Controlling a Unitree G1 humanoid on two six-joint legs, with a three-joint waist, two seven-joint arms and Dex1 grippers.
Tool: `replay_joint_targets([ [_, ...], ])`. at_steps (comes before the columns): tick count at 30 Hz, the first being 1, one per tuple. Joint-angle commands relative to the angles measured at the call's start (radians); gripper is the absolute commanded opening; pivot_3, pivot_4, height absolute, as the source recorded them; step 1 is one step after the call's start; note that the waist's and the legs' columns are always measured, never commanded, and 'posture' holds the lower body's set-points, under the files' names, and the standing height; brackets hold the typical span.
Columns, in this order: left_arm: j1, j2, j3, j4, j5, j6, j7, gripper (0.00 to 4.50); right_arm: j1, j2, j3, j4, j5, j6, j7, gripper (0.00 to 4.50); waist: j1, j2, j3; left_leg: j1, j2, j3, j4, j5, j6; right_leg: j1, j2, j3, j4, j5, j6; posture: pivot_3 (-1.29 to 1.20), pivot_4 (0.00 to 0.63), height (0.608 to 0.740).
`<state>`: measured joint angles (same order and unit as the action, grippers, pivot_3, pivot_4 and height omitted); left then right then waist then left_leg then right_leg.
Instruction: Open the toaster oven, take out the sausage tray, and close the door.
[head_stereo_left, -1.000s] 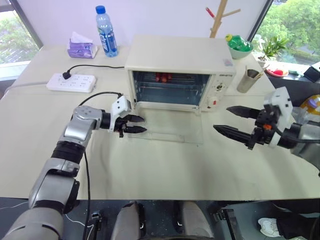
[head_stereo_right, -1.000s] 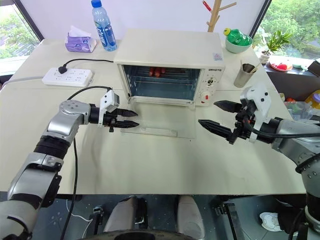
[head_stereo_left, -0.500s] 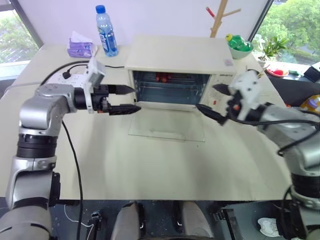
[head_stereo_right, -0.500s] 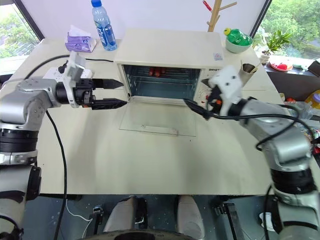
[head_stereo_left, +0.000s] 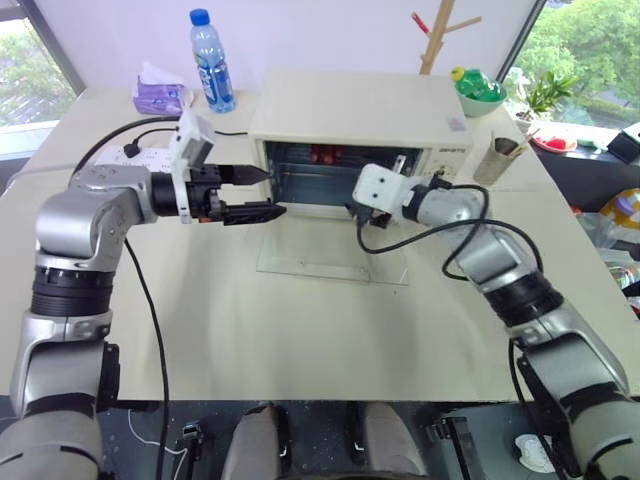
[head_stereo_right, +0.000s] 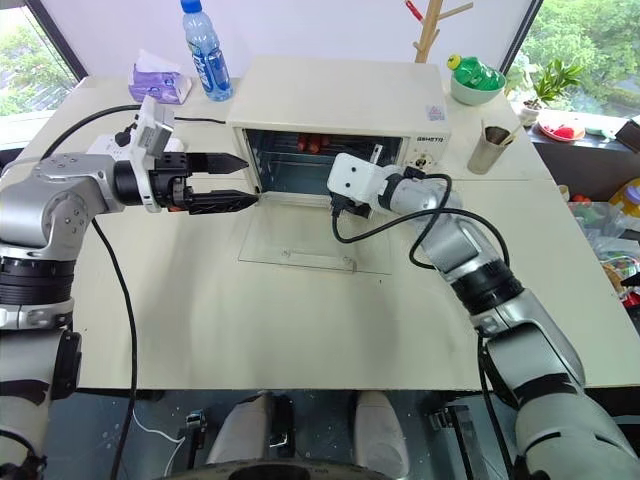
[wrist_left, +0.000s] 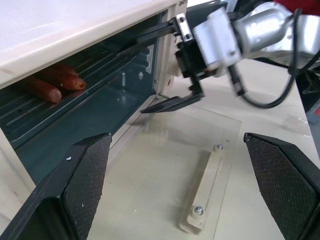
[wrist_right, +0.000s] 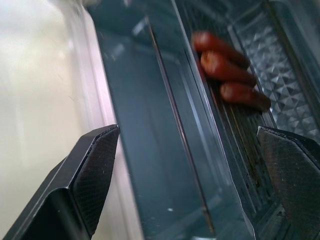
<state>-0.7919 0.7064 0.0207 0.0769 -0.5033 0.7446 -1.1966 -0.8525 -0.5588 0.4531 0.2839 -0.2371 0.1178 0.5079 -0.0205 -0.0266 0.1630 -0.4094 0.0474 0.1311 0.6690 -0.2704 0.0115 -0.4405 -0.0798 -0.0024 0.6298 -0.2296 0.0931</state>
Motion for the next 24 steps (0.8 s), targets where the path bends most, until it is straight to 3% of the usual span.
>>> replay_joint_targets([
  [1, -0.018, 0.010, 0.005, -0.016, 0.002, -0.035, 0.001, 4.49, -0.088, 0.029, 0.009, 0.150, -0.110, -0.110, -0.076, 4.50, -0.001, 0.000, 0.000, 0.000, 0.000, 0.000, 0.000, 0.000, 0.000, 0.000, 0.000, 0.000, 0.000, 0.000, 0.000, 0.00, 0.150, 0.736],
  [12, -0.035, 0.009, -0.016, 0.046, 0.021, -0.074, -0.016, 4.49, -0.231, 0.148, 0.001, 0.482, -0.241, -0.213, -0.206, 4.50, -0.015, 0.000, 0.000, 0.000, 0.000, 0.000, 0.000, 0.004, -0.008, 0.000, 0.000, 0.000, 0.001, 0.000, 0.000, 0.00, 0.150, 0.736],
  [13, -0.041, 0.006, -0.021, 0.060, 0.027, -0.082, -0.019, 4.50, -0.239, 0.154, 0.000, 0.503, -0.248, -0.217, -0.217, 3.96, -0.017, 0.000, 0.000, 0.000, 0.000, 0.000, -0.001, 0.005, -0.008, 0.000, 0.000, 0.000, 0.001, 0.000, 0.000, 0.00, 0.150, 0.736],
  [14, -0.047, 0.004, -0.024, 0.075, 0.031, -0.089, -0.023, 4.50, -0.244, 0.158, -0.001, 0.520, -0.253, -0.222, -0.225, 3.72, -0.018, 0.000, 0.000, 0.000, 0.000, 0.000, -0.001, 0.005, -0.008, 0.000, 0.000, 0.000, 0.001, 0.000, 0.000, 0.00, 0.150, 0.736],
  [20, -0.110, -0.017, -0.050, 0.206, 0.072, -0.148, -0.046, 4.50, -0.233, 0.163, -0.016, 0.542, -0.261, -0.241, -0.249, 0.69, -0.024, 0.000, 0.000, 0.000, 0.000, 0.000, -0.001, 0.005, -0.008, 0.000, 0.000, 0.000, 0.001, 0.000, 0.000, 0.00, 0.150, 0.736],
  [24, -0.129, -0.033, -0.057, 0.251, 0.093, -0.175, -0.058, 4.50, -0.223, 0.164, -0.022, 0.531, -0.263, -0.240, -0.253, 0.69, -0.023, 0.000, 0.000, 0.000, 0.000, 0.000, -0.001, 0.005, -0.008, 0.000, 0.000, 0.000, 0.001, 0.000, 0.000, 0.00, 0.150, 0.736],
])
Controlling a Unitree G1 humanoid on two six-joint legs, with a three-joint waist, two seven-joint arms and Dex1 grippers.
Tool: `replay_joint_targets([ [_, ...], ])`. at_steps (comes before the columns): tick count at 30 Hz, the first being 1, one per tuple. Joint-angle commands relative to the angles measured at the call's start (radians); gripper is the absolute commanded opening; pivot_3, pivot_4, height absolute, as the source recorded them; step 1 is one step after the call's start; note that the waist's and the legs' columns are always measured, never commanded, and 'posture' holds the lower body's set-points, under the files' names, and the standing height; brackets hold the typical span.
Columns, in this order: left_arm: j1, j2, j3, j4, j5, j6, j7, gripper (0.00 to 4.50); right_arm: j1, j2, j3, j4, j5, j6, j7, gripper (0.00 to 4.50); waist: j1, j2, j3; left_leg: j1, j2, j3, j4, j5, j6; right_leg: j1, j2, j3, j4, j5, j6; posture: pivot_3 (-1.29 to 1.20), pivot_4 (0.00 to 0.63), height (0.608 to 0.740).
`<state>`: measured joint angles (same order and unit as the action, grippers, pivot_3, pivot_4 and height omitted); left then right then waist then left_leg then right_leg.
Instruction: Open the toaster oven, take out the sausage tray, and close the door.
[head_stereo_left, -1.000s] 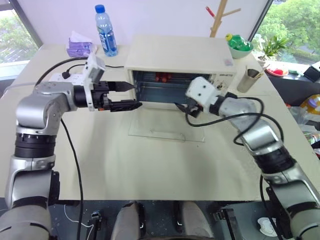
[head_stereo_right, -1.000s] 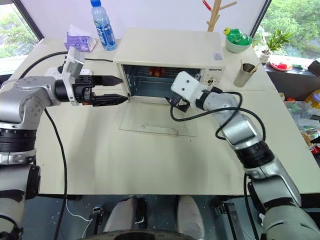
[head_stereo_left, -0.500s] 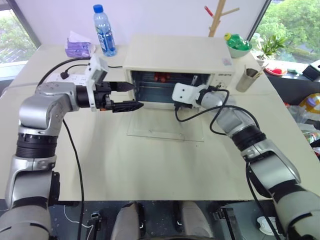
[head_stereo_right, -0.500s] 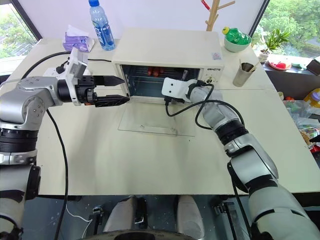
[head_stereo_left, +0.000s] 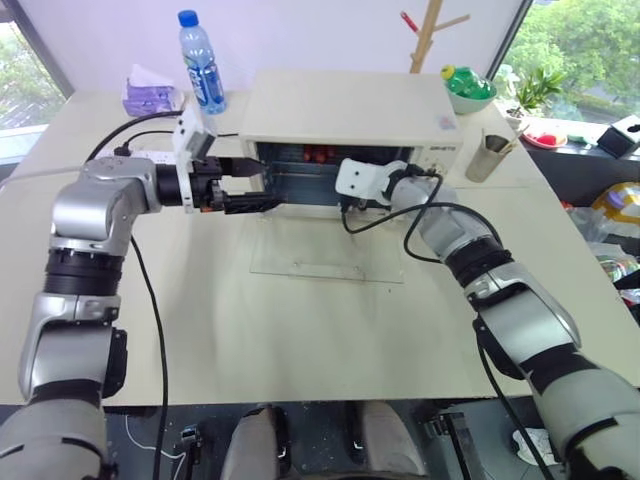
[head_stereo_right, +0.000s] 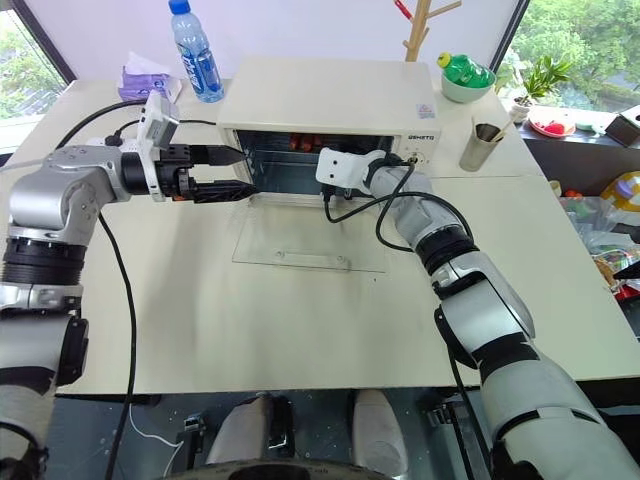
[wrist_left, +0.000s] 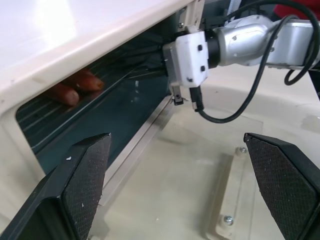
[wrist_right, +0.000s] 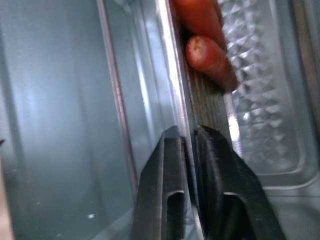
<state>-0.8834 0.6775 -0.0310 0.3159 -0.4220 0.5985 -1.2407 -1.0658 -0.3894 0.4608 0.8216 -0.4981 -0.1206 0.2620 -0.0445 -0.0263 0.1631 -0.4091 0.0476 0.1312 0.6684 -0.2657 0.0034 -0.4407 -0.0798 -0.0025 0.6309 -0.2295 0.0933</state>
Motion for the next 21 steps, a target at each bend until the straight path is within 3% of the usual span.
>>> replay_joint_targets([
  [1, -0.042, -0.008, -0.007, 0.022, 0.016, -0.034, -0.018, 4.50, -0.008, -0.005, -0.030, -0.010, -0.003, -0.001, -0.008, 0.69, 0.001, 0.000, 0.000, 0.000, 0.000, 0.000, 0.000, 0.000, 0.000, 0.000, 0.000, 0.000, 0.000, 0.000, 0.000, 0.00, 0.150, 0.736],
  [2, -0.046, -0.012, -0.010, 0.032, 0.019, -0.039, -0.021, 4.50, -0.006, -0.004, -0.030, -0.011, -0.002, 0.000, -0.009, 0.69, 0.001, 0.000, 0.000, 0.000, 0.000, 0.000, 0.000, 0.000, 0.000, 0.000, 0.000, 0.000, 0.000, 0.000, 0.000, 0.00, 0.150, 0.736],
  [5, -0.067, -0.025, -0.019, 0.077, 0.034, -0.058, -0.033, 4.50, 0.002, -0.001, -0.032, -0.021, -0.004, -0.002, -0.012, 0.03, 0.001, -0.001, 0.000, 0.000, 0.000, 0.000, 0.000, 0.000, 0.000, 0.000, 0.000, 0.000, 0.000, 0.000, 0.000, 0.00, 0.150, 0.736],
  [13, -0.149, -0.054, -0.036, 0.237, 0.089, -0.134, -0.075, 4.50, 0.067, -0.014, -0.036, -0.129, -0.025, 0.010, 0.018, 0.03, 0.002, -0.001, 0.000, 0.000, 0.000, 0.000, -0.001, 0.000, 0.000, 0.000, 0.000, 0.000, 0.000, 0.000, 0.000, 0.00, 0.150, 0.736],
  [21, -0.199, -0.067, -0.030, 0.336, 0.134, -0.187, -0.109, 4.50, 0.205, -0.061, -0.047, -0.394, -0.057, 0.057, 0.079, 0.03, 0.002, -0.001, 0.000, -0.001, 0.000, 0.000, 0.000, 0.000, 0.000, 0.000, 0.000, -0.001, -0.001, 0.000, 0.000, 0.00, 0.150, 0.736],
])
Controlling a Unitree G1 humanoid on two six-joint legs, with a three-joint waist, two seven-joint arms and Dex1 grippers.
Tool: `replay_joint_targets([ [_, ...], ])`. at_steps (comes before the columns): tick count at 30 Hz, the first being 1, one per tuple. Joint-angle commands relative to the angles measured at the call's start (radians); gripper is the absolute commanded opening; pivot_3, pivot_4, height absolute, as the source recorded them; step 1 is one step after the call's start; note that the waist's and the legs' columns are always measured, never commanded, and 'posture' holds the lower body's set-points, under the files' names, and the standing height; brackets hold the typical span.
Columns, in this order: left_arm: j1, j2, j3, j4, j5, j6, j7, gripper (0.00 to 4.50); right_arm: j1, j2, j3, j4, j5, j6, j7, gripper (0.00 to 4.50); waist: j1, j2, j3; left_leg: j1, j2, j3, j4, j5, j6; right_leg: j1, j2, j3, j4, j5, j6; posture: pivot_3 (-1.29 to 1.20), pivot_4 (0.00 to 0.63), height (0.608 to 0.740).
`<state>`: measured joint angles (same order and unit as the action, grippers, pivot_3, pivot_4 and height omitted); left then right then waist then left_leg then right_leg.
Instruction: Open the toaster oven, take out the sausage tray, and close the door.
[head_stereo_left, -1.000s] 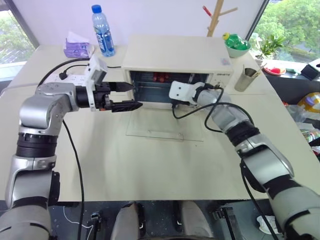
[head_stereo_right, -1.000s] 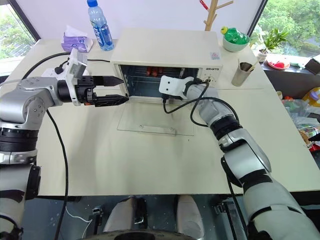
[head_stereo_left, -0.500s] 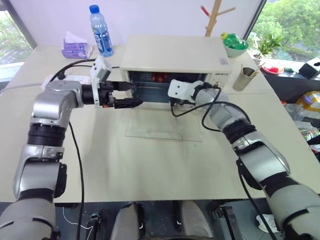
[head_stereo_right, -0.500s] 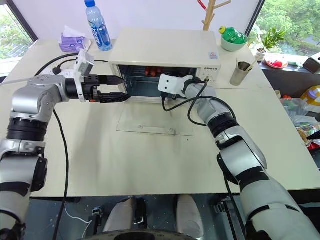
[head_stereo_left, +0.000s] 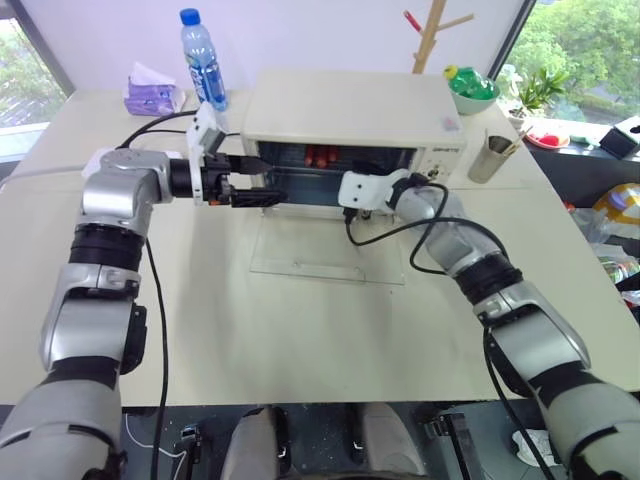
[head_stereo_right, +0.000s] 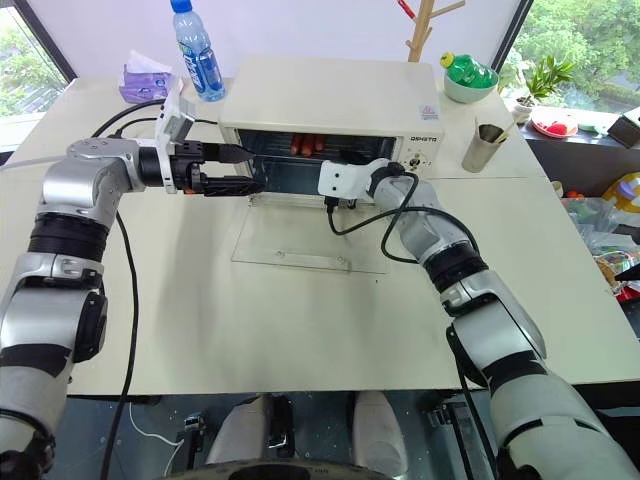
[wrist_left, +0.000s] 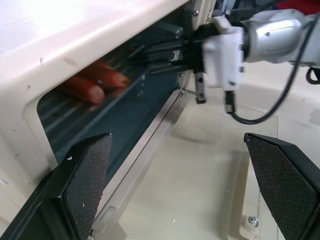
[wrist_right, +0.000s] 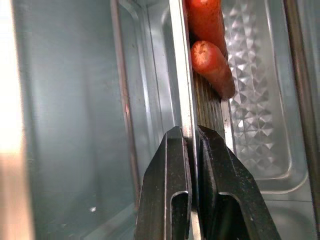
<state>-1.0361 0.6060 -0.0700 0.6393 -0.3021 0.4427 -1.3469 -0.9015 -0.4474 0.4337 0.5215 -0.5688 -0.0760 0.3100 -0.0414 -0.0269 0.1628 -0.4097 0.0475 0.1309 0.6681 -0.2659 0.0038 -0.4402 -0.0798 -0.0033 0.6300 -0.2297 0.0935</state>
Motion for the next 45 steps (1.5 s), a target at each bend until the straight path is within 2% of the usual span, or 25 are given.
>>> replay_joint_targets([
  [1, -0.050, 0.003, 0.010, 0.020, 0.017, -0.035, -0.005, 4.50, 0.055, -0.005, -0.023, -0.118, 0.010, 0.020, 0.036, 0.03, -0.001, 0.000, 0.000, 0.000, 0.000, 0.000, 0.000, 0.000, 0.000, 0.000, 0.000, 0.000, 0.000, 0.000, 0.000, 0.00, 0.150, 0.736],
  [12, -0.069, -0.012, 0.016, 0.060, 0.040, -0.060, -0.025, 4.50, 0.208, -0.059, -0.055, -0.335, -0.026, 0.048, 0.076, 0.03, 0.005, 0.000, 0.000, 0.001, 0.000, -0.001, 0.000, 0.000, 0.000, 0.000, 0.000, 0.000, 0.001, 0.000, 0.000, 0.00, 0.150, 0.736],
  [22, -0.080, -0.013, 0.017, 0.076, 0.045, -0.062, -0.033, 4.50, 0.267, -0.070, -0.082, -0.417, -0.030, 0.059, 0.115, 0.03, 0.007, 0.000, 0.000, 0.001, 0.000, -0.001, 0.000, 0.000, 0.001, 0.000, 0.000, 0.000, 0.001, 0.000, 0.000, 0.00, 0.150, 0.736],
  [34, -0.085, -0.010, 0.021, 0.093, 0.055, -0.066, -0.052, 4.50, 0.455, -0.187, -0.146, -0.662, -0.036, -0.003, 0.140, 0.03, 0.034, -0.001, 0.000, 0.000, 0.000, -0.001, 0.000, -0.001, 0.001, 0.001, 0.000, 0.000, 0.000, 0.000, 0.000, 0.00, 0.150, 0.736],
  [41, -0.053, 0.025, 0.045, -0.003, 0.001, 0.055, -0.096, 4.50, 0.532, -0.247, -0.191, -0.724, -0.039, -0.071, 0.125, 0.03, 0.030, -0.001, 0.000, 0.000, -0.001, -0.001, 0.001, -0.001, 0.002, 0.001, -0.001, 0.000, -0.001, 0.000, 0.000, 0.00, 0.150, 0.736],
  [45, 0.023, 0.115, 0.087, -0.154, -0.087, 0.260, -0.122, 4.50, 0.581, -0.285, -0.223, -0.757, -0.029, -0.136, 0.109, 0.03, 0.023, -0.001, 0.000, 0.000, -0.001, -0.001, 0.001, -0.001, 0.002, 0.001, 0.000, 0.000, 0.000, -0.001, 0.002, 0.00, 0.150, 0.736],
])
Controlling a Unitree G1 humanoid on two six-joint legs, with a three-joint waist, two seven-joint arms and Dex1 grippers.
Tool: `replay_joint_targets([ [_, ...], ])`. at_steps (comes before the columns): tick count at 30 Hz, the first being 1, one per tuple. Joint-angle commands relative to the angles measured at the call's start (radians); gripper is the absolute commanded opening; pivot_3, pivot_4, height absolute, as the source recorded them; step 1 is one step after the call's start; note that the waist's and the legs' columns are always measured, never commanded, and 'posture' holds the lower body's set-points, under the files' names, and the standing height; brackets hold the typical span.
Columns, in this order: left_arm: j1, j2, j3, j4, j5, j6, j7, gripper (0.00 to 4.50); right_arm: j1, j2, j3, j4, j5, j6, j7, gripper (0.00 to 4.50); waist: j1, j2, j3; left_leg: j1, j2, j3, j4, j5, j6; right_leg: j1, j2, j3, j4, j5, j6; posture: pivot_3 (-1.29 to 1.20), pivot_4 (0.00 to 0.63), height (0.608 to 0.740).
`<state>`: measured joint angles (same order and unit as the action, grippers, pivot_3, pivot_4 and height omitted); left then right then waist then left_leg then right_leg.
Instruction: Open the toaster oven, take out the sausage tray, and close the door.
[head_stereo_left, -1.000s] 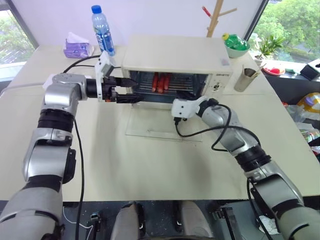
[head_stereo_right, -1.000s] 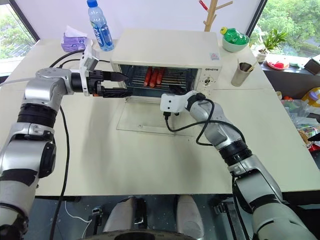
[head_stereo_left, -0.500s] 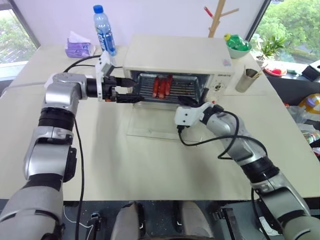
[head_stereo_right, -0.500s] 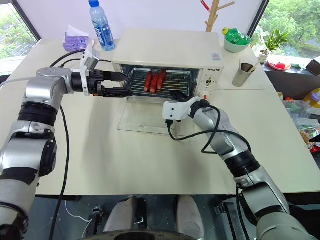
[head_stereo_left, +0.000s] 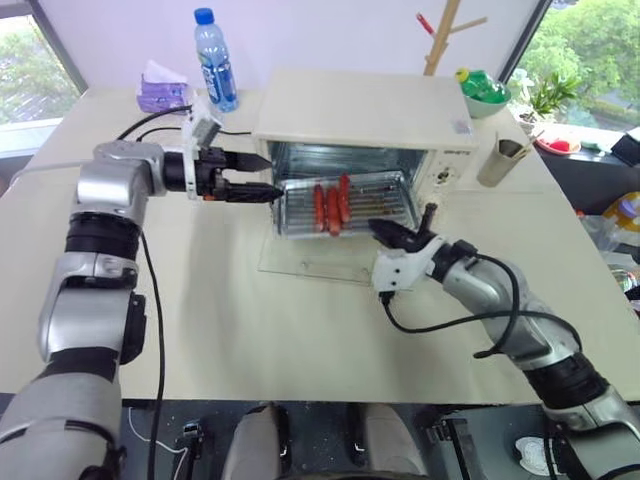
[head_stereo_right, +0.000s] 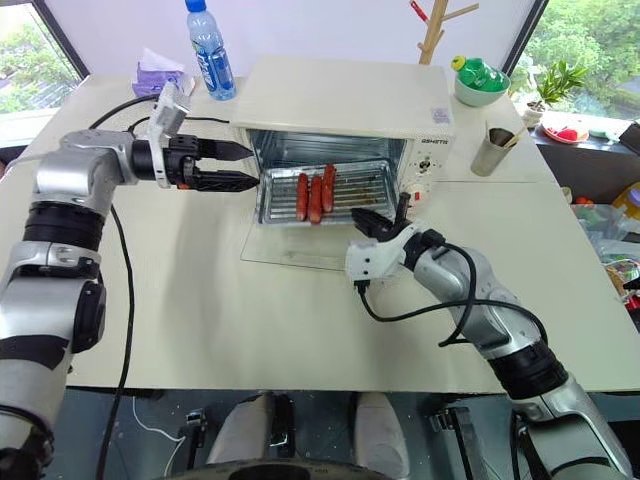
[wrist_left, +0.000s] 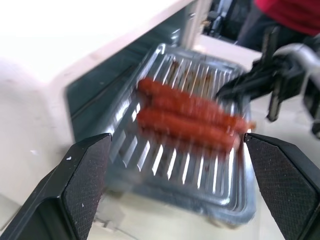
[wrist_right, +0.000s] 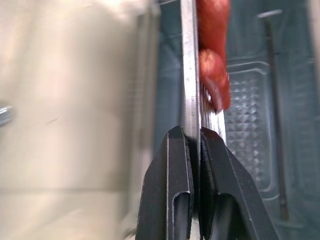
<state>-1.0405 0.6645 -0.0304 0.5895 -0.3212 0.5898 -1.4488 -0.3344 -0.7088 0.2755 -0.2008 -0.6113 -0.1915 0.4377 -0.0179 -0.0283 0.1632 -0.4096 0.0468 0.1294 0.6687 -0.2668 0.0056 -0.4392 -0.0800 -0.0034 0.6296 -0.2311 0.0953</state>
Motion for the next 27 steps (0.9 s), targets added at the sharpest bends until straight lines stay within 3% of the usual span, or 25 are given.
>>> replay_joint_targets([
  [1, 0.048, 0.077, 0.059, -0.140, -0.093, 0.169, -0.020, 4.50, 0.022, -0.028, -0.072, -0.039, 0.019, -0.029, -0.019, 0.03, -0.003, 0.000, 0.000, 0.000, 0.000, 0.000, 0.000, 0.000, 0.000, 0.000, 0.000, 0.000, 0.000, 0.000, 0.000, 0.00, 0.150, 0.736],
  [5, 0.146, 0.151, 0.112, -0.268, -0.197, 0.384, 0.008, 4.50, 0.043, -0.041, -0.100, -0.039, 0.046, -0.066, -0.019, 0.03, -0.001, 0.000, 0.000, 0.000, 0.000, 0.000, 0.000, 0.000, 0.000, 0.000, 0.000, 0.000, 0.001, 0.000, 0.000, 0.00, 0.150, 0.736],
  [9, 0.209, 0.166, 0.170, -0.322, -0.276, 0.545, 0.081, 4.50, 0.047, -0.045, -0.115, -0.033, 0.056, -0.108, -0.026, 0.03, 0.006, 0.000, 0.000, 0.001, 0.000, -0.001, 0.001, 0.000, 0.000, 0.001, 0.000, 0.000, 0.001, -0.002, -0.003, 0.00, 0.150, 0.736],
  [19, 0.346, -0.020, 0.455, -0.451, -0.478, 0.998, 0.436, 4.50, 0.019, -0.054, -0.118, -0.007, 0.096, -0.269, -0.030, 0.03, -0.001, -0.001, 0.001, 0.001, 0.001, -0.001, 0.001, 0.001, -0.003, 0.001, 0.000, 0.000, 0.002, 0.000, 0.000, 0.00, 0.150, 0.736],
  [27, 0.403, -0.078, 0.482, -0.451, -0.695, 1.025, 0.650, 4.50, 0.041, -0.050, -0.103, -0.006, 0.142, -0.322, 0.015, 0.03, -0.001, -0.001, 0.001, 0.002, 0.001, -0.002, 0.001, 0.002, -0.003, 0.002, 0.000, 0.000, 0.002, 0.000, 0.000, 0.00, 0.150, 0.736],
])
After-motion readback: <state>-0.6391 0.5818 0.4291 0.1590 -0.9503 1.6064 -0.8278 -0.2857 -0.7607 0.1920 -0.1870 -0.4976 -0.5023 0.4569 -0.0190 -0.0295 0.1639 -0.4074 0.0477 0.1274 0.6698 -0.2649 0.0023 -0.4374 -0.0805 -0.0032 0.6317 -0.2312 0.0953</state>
